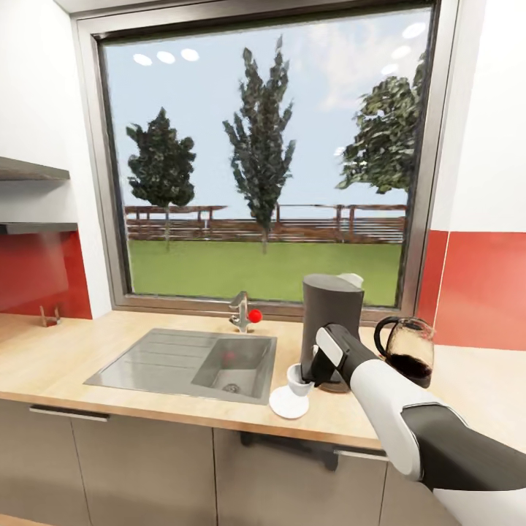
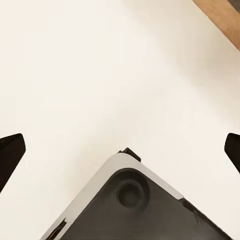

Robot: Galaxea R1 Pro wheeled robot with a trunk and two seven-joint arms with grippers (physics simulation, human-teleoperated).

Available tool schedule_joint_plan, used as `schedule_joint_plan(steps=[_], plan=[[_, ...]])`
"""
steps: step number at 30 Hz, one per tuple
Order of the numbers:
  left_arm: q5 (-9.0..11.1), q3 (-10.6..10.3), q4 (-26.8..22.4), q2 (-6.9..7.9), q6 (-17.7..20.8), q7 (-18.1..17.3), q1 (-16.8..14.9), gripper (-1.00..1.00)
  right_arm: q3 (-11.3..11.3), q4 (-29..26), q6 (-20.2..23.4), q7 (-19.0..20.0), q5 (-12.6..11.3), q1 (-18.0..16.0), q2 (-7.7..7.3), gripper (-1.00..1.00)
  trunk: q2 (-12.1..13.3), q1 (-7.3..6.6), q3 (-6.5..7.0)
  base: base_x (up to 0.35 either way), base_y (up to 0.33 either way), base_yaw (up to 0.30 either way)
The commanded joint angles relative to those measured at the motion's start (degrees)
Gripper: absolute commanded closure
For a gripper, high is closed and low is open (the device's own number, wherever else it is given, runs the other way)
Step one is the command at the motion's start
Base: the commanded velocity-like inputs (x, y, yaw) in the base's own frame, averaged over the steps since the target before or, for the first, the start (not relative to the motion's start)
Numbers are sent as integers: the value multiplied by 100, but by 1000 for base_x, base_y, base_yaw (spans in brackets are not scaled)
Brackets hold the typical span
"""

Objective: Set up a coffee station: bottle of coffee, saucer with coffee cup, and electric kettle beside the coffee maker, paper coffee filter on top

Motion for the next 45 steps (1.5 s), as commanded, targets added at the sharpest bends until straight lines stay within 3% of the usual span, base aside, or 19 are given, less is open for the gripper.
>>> schedule_joint_plan(steps=[1, 5, 8, 13, 45], plan=[[26, 3, -6, 1, -7, -19, 4, -100, 37, -4, 15, -50, -66, 0, 1, 100, -1, 2, 0, 23, -22, 0], [56, 3, -6, 11, 6, -19, 4, -100, 144, -3, 15, -52, -66, 0, 10, 100, -1, 2, 0, 76, 22, 0], [260, -2, -6, 34, 65, -19, 4, -100, 193, 27, 15, -53, -66, 0, 14, 100, -1, 2, 0, 147, 108, 0], [308, -4, -6, 37, 97, -19, 4, -100, 191, 32, 15, -53, -66, 0, 22, 100, -1, 2, 0, 32, 103, 0], [301, -22, -6, 16, 99, -27, 4, -100, 200, 33, 15, -45, -66, 0, -13, 100, -82, 46, -35, 53, 8, 0]])
